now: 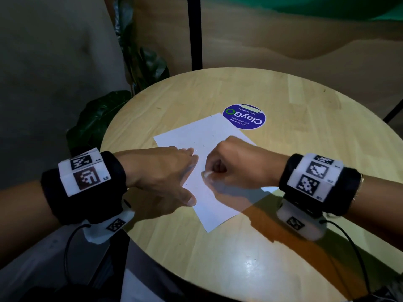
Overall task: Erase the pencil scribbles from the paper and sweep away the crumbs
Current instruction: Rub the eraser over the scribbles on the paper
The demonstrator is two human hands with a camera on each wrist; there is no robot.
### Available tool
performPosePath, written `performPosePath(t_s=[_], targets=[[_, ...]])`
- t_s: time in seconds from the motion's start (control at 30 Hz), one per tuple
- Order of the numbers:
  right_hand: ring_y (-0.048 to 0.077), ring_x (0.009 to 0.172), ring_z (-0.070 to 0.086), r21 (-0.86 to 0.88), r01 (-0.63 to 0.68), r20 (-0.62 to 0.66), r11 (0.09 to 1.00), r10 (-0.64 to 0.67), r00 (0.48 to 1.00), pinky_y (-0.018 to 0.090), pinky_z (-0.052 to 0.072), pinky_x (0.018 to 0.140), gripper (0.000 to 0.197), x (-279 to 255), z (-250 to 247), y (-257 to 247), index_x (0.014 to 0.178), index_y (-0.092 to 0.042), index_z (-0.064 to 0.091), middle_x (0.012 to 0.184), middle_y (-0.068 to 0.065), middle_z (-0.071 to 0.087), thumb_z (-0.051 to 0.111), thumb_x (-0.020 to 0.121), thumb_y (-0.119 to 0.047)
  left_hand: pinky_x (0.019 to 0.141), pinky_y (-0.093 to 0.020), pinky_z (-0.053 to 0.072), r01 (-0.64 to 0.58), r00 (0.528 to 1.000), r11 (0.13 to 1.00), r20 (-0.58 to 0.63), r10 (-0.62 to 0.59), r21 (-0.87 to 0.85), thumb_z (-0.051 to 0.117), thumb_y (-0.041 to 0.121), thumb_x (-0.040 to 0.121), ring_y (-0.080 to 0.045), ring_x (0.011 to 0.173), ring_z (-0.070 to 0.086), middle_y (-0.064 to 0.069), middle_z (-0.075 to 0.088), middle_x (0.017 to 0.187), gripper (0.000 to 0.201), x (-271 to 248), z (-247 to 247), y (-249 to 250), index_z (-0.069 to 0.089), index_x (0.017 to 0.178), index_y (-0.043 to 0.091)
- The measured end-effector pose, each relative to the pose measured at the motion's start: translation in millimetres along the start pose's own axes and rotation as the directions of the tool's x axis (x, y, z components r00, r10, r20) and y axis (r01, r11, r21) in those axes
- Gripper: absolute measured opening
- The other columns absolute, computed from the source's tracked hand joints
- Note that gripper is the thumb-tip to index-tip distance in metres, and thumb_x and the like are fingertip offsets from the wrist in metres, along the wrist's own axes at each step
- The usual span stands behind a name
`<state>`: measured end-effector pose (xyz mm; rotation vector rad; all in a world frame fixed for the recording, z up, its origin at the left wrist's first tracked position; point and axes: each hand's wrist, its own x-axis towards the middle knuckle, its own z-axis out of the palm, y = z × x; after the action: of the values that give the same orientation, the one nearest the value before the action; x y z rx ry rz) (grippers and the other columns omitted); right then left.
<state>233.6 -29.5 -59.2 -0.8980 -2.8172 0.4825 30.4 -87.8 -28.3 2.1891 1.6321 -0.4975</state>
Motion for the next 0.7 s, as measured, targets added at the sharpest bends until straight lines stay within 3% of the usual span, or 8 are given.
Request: performPosePath(t_s=[0.07,0.17,0.27,0.37,0.47,0.53,0.6,0.7], targets=[[0.020,0.054,0.045,-0.013,-0.018,0.000,1.000,0.018,1.000,0.026,0.037,0.052,0.027,0,1,1,0.063,-0.017,0.057,0.055,0.002,0.053,0.056,0.087,-0.027,0.100,-0.049,0.052,0.003,1.000,1.000,0.007,-0.003,0.007,0.078,0.067,0.085,-0.025,0.115,0.059,-0.003,0.056,0.130,0.057,0,0,0,0.052,0.103,0.020],[0.033,0.060,0.057,-0.068,-0.134,-0.082,0.989,0.128,0.988,0.041,0.048,0.055,0.022,11,-5,18,0.072,-0.006,0.068,0.061,0.012,0.063,0.059,0.087,-0.018,0.081,-0.040,0.051,-0.005,1.000,1.000,-0.019,0.005,-0.003,0.078,0.067,0.084,-0.015,0.090,0.054,0.004,0.050,0.103,0.056,2,0,0,0.049,0.098,0.021],[0.018,0.055,0.052,-0.007,-0.035,-0.008,0.999,0.035,0.999,0.020,0.040,0.053,0.026,5,-5,6,0.066,-0.016,0.064,0.055,-0.004,0.058,0.065,0.092,-0.020,0.070,-0.036,0.042,-0.005,1.000,1.000,-0.027,0.005,-0.006,0.078,0.066,0.085,-0.014,0.085,0.051,0.004,0.048,0.100,0.057,2,2,-1,0.048,0.097,0.019],[0.016,0.054,0.049,0.005,-0.040,0.008,0.999,0.040,0.999,0.020,0.039,0.052,0.030,1,-2,5,0.060,-0.022,0.056,0.053,-0.004,0.053,0.060,0.090,-0.024,0.075,-0.036,0.045,-0.012,1.000,1.000,-0.017,0.012,-0.004,0.078,0.067,0.084,-0.015,0.092,0.054,0.005,0.050,0.105,0.058,4,2,-3,0.050,0.102,0.019],[0.028,0.061,0.062,-0.096,-0.125,-0.093,0.987,0.116,0.989,0.043,0.051,0.060,0.025,11,-4,24,0.072,-0.009,0.070,0.062,0.008,0.066,0.057,0.088,-0.023,0.073,-0.033,0.044,-0.019,0.999,1.000,-0.025,0.019,0.006,0.078,0.066,0.085,-0.015,0.093,0.054,0.005,0.050,0.104,0.058,4,2,-1,0.050,0.100,0.018],[0.021,0.057,0.058,-0.078,-0.084,-0.067,0.993,0.079,0.995,0.037,0.050,0.058,0.024,11,-3,19,0.071,-0.009,0.069,0.059,0.005,0.064,0.061,0.089,-0.021,0.074,-0.033,0.045,-0.019,1.000,1.000,-0.017,0.019,0.013,0.078,0.066,0.085,-0.019,0.100,0.056,0.004,0.052,0.110,0.059,4,3,-2,0.052,0.106,0.017],[0.017,0.053,0.048,-0.027,-0.023,-0.007,0.999,0.023,1.000,0.021,0.038,0.050,0.028,6,-3,9,0.064,-0.012,0.061,0.051,0.001,0.052,0.063,0.090,-0.021,0.092,-0.039,0.051,-0.013,1.000,1.000,0.003,0.013,0.024,0.077,0.067,0.086,-0.027,0.119,0.057,0.000,0.054,0.131,0.068,2,2,-2,0.055,0.123,0.015],[0.022,0.055,0.053,-0.110,-0.117,-0.013,0.987,0.116,0.993,0.036,0.048,0.055,0.023,13,-12,23,0.069,-0.004,0.067,0.056,0.009,0.060,0.061,0.086,-0.018,0.099,-0.042,0.051,-0.007,1.000,0.999,0.008,0.007,0.034,0.077,0.068,0.085,-0.026,0.119,0.056,-0.001,0.054,0.135,0.062,3,0,1,0.055,0.114,0.017]])
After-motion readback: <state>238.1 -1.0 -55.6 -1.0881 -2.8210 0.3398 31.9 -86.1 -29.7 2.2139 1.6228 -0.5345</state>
